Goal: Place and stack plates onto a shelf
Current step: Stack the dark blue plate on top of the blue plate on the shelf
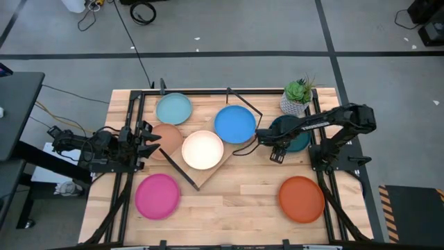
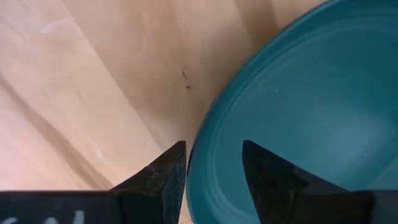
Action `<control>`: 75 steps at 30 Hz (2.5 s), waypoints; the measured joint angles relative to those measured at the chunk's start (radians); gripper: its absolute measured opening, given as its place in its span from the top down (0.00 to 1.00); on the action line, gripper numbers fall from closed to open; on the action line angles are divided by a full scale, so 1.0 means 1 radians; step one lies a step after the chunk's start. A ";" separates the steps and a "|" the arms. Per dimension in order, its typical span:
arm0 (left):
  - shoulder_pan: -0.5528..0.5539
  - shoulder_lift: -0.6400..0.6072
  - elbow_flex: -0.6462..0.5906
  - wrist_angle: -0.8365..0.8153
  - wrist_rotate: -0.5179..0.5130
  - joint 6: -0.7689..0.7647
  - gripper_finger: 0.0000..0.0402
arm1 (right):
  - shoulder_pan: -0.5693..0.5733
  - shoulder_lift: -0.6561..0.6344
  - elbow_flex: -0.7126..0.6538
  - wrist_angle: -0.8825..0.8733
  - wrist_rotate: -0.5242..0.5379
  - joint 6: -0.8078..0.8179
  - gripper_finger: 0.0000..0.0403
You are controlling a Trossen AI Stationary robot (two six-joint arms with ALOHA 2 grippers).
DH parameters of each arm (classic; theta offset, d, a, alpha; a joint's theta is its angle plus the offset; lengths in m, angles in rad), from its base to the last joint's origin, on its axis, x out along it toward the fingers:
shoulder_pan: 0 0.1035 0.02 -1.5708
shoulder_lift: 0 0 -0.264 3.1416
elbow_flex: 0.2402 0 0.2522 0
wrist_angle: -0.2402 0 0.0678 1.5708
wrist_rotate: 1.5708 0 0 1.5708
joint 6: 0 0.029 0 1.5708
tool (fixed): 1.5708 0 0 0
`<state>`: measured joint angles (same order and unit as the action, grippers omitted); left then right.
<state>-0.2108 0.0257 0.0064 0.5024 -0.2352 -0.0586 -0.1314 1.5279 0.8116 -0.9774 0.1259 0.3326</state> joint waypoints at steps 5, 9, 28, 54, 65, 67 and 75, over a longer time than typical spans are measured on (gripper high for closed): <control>0.000 0.000 0.000 0.000 0.000 0.000 0.64 | 0.000 0.050 0.000 0.017 -0.023 -0.018 0.65; 0.000 0.000 0.000 0.000 0.000 0.000 0.64 | -0.003 0.057 0.000 0.007 -0.046 0.008 0.77; 0.000 0.000 0.000 0.001 0.000 0.002 0.64 | 0.257 0.013 0.248 -0.223 -0.222 -0.017 0.97; 0.000 0.000 0.000 0.002 0.000 0.001 0.64 | 0.400 0.199 0.597 -0.108 0.112 -0.500 0.96; 0.000 0.000 0.000 0.002 0.000 0.001 0.64 | 0.243 0.221 0.704 -0.104 0.142 -0.637 0.96; 0.000 0.000 0.000 0.002 0.000 0.001 0.64 | 0.215 0.221 0.705 -0.072 0.141 -0.660 0.96; 0.000 0.000 0.000 0.001 0.000 0.001 0.64 | 0.123 0.221 0.601 0.030 0.102 -0.684 0.96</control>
<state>-0.2104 0.0258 0.0067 0.5030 -0.2352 -0.0578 -0.0087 1.7489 1.4127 -0.9470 0.2279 -0.3511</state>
